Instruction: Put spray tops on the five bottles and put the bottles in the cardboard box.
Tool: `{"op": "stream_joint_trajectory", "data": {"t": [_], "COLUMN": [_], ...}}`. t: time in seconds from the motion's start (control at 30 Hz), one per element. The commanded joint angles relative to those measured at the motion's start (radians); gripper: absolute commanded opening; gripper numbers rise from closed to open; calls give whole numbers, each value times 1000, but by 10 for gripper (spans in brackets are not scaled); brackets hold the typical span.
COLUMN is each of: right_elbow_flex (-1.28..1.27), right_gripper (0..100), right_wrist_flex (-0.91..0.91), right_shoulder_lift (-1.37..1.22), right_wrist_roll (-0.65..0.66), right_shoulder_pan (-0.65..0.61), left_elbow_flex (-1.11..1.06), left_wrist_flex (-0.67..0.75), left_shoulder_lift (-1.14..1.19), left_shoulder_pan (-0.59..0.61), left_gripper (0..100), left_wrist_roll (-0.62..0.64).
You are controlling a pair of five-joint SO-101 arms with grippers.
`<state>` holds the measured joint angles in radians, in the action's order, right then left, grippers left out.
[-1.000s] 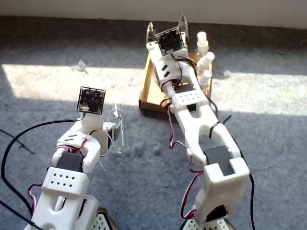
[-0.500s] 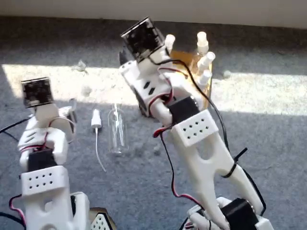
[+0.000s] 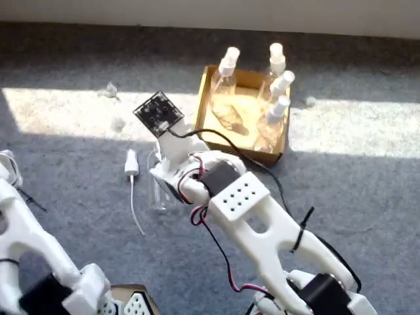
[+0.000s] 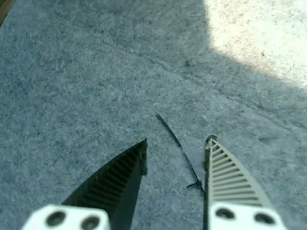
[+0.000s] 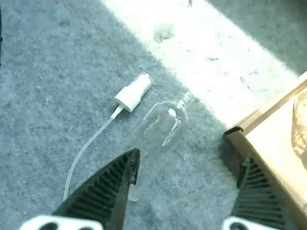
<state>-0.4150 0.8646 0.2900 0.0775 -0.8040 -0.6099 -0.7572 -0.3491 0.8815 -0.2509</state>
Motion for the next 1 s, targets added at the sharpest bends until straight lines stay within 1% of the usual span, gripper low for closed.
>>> {"op": "stream_joint_trajectory", "data": {"t": [0.0, 0.1, 0.27, 0.43, 0.57, 0.7, 0.87, 0.97], "right_elbow_flex": [203, 348, 599, 803, 932, 981, 981, 986], "right_gripper": [283, 283, 283, 283, 283, 283, 282, 282], "right_wrist_flex": [94, 134, 139, 225, 243, 243, 251, 334], "right_shoulder_lift": [-174, -358, -618, -805, -901, -960, -974, -977], "right_wrist_roll": [-57, -81, -112, -112, -112, -112, -112, -114], "right_shoulder_pan": [-36, -61, -61, -64, -39, -25, -21, -21], "left_elbow_flex": [318, 401, 404, 369, 320, 295, 300, 300], "left_wrist_flex": [-84, -120, -118, -41, 25, 52, 51, 51], "left_shoulder_lift": [306, 395, 429, 429, 426, 429, 427, 423], "left_shoulder_pan": [50, 65, 56, 58, 58, 56, 47, 50], "left_gripper": [194, 194, 194, 194, 194, 194, 194, 194], "left_wrist_roll": [-11, -11, -12, -12, -12, -12, -12, -12]}}
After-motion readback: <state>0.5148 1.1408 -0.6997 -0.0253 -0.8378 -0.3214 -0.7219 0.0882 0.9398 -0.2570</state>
